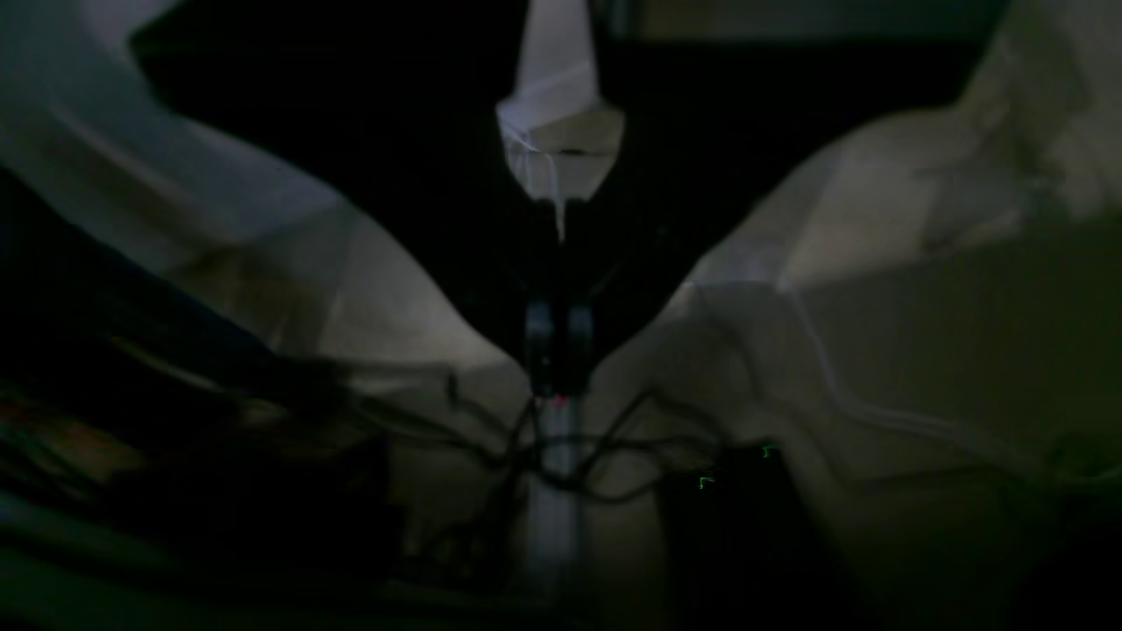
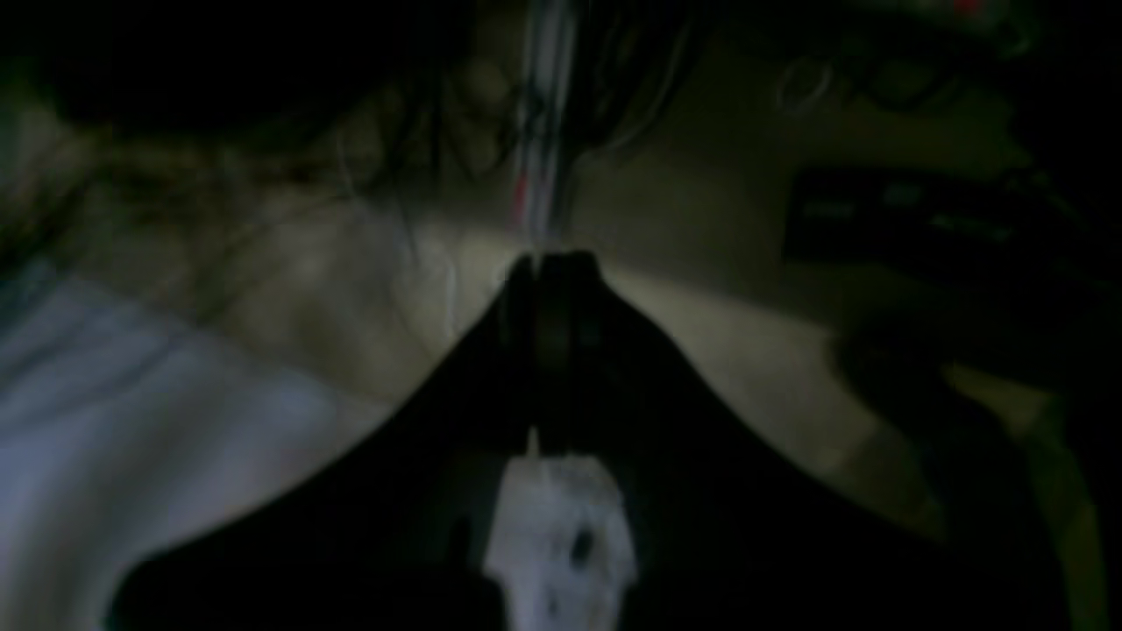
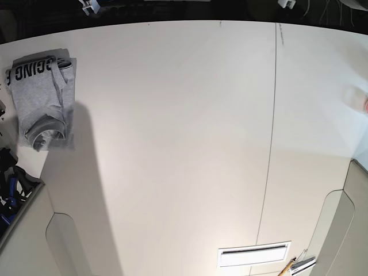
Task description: Fold the T-shirt properly
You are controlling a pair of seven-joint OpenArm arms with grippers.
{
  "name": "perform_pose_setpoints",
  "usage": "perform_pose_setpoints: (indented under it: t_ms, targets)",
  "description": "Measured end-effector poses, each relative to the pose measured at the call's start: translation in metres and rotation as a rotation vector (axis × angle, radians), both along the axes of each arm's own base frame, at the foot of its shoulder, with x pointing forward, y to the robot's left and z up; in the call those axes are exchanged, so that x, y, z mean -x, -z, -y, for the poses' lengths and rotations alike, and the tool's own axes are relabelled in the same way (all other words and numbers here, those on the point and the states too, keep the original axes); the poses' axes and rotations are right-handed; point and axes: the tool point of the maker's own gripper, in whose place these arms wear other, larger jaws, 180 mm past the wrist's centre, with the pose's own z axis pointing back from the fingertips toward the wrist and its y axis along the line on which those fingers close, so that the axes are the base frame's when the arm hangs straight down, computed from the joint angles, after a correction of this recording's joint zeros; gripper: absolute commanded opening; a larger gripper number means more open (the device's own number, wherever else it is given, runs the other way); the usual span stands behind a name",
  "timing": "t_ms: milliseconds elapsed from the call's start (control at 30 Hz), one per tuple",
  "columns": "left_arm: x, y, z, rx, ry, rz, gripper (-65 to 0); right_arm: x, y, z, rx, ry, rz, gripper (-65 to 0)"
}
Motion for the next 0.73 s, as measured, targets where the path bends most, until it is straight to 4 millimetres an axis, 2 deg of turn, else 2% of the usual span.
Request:
perform_pose_setpoints:
  t_ms: [133,233,367,433,567,733]
  targets:
    - [-0.025,0.025,0.005,-0.135,-0.007,0.034,-65.0,-0.032,0.019,-0.004,0.122,0.08,0.05,-65.0]
    - [-0.038,0.033,0.006,-0.184,0.005,0.057,-65.0,-0.047,0.025,-0.022,0.148,0.118,0.074,-65.0]
    - [-0.053,0.034,0.015,-0.169,-0.002,0.082,-65.0,-0.054,0.028,-0.053,0.121,0.099,0.084,-65.0]
    - [-0.057,0.034,0.015,-0.17,-0.003,0.089,-65.0,-0.055,0.028,-0.062,0.111,0.096,0.087,-65.0]
    - [-0.055,0.034,0.014,-0.172,-0.002,0.087,-65.0,-0.057,0.028,-0.065,0.106,0.098,0.092,-65.0]
    - [-0.056,0.034,0.015,-0.17,-0.004,0.089,-65.0,-0.06,0.029,-0.06,0.148,0.114,0.108,-65.0]
